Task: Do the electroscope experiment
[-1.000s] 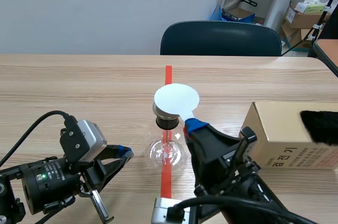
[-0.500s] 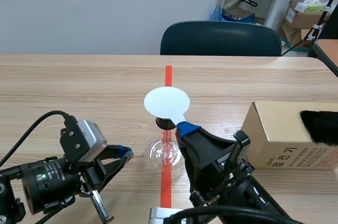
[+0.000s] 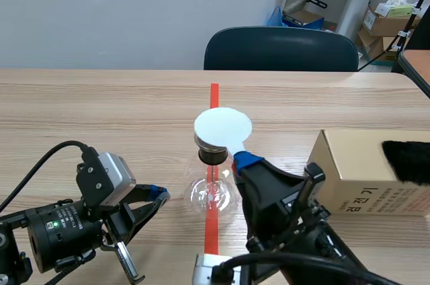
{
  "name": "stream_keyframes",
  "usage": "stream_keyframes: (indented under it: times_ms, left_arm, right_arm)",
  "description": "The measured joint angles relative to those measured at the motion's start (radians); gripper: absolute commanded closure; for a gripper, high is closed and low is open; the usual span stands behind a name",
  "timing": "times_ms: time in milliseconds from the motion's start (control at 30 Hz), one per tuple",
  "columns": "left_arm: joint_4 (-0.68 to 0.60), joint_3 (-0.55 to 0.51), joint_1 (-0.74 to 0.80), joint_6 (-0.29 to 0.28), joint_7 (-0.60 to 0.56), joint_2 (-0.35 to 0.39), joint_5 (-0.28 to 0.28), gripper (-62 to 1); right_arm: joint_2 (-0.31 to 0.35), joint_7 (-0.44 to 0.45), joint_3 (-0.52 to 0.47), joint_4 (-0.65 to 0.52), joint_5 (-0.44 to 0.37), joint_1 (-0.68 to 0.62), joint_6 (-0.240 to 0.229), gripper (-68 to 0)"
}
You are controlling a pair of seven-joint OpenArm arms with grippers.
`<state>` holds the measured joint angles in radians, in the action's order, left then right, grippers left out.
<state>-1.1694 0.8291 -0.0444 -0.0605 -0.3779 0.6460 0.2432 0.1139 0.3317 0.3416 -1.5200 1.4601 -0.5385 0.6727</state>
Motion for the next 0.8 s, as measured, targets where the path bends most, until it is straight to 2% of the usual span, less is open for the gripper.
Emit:
stream_keyframes:
  times_ms: [467, 600, 800]
  left_arm:
    - [0.000, 0.000, 0.000, 0.000, 0.000, 0.000, 0.000, -1.2]
    - [0.000, 0.000, 0.000, 0.000, 0.000, 0.000, 0.000, -1.2]
    - [0.000, 0.000, 0.000, 0.000, 0.000, 0.000, 0.000, -1.2]
  right_arm:
    - [0.000, -0.466, 0.000, 0.000, 0.000, 0.000, 0.000, -1.8]
    - [0.000, -0.547, 0.000, 0.000, 0.000, 0.000, 0.000, -1.8]
    - [0.000, -0.570, 0.000, 0.000, 0.000, 0.000, 0.000, -1.8]
